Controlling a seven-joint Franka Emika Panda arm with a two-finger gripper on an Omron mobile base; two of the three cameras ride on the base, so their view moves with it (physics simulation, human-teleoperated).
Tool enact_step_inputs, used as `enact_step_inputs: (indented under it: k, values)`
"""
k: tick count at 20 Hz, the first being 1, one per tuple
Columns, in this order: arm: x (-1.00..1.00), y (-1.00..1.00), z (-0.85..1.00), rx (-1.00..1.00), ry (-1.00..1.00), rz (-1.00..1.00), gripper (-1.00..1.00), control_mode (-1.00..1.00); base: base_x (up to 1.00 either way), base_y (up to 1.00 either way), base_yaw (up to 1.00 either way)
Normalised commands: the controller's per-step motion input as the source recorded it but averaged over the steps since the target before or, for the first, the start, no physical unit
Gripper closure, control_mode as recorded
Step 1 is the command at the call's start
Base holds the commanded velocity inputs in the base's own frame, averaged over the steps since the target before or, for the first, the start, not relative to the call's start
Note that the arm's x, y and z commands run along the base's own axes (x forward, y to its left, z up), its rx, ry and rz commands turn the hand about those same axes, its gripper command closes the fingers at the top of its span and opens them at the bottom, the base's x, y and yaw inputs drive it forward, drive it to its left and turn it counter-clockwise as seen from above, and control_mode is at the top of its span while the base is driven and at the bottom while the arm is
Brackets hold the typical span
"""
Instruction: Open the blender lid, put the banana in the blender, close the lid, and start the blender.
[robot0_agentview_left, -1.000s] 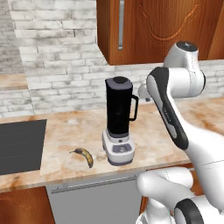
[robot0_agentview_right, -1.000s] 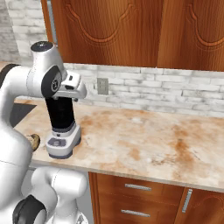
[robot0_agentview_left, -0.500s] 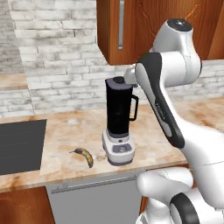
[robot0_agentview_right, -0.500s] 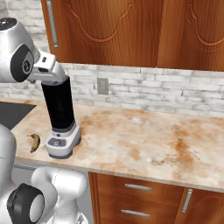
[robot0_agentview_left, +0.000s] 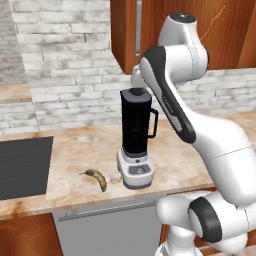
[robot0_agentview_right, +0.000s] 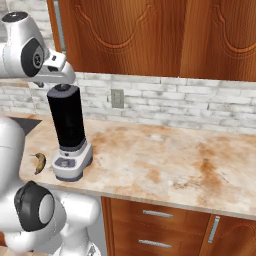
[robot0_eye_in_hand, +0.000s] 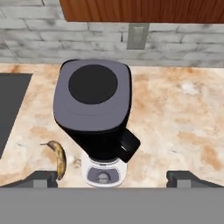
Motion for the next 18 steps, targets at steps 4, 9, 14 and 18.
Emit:
enact_step_inputs:
  k: [4, 9, 14, 18]
  values:
    - [0.40, 0.14, -0.23, -0.02, 0.13, 0.00, -1.00, -1.00, 0.00, 0.00, 0.00]
    - [0.36, 0.22, -0.11, -0.01, 0.07, 0.00, -1.00, -1.00, 0.00, 0.00, 0.00]
    - [0.38, 0.12, -0.07, 0.00, 0.06, 0.00, -1.00, -1.00, 0.00, 0.00, 0.00]
    - [0.33, 0.03, -0.08, 0.00, 0.04, 0.00, -1.00, -1.00, 0.00, 0.00, 0.00]
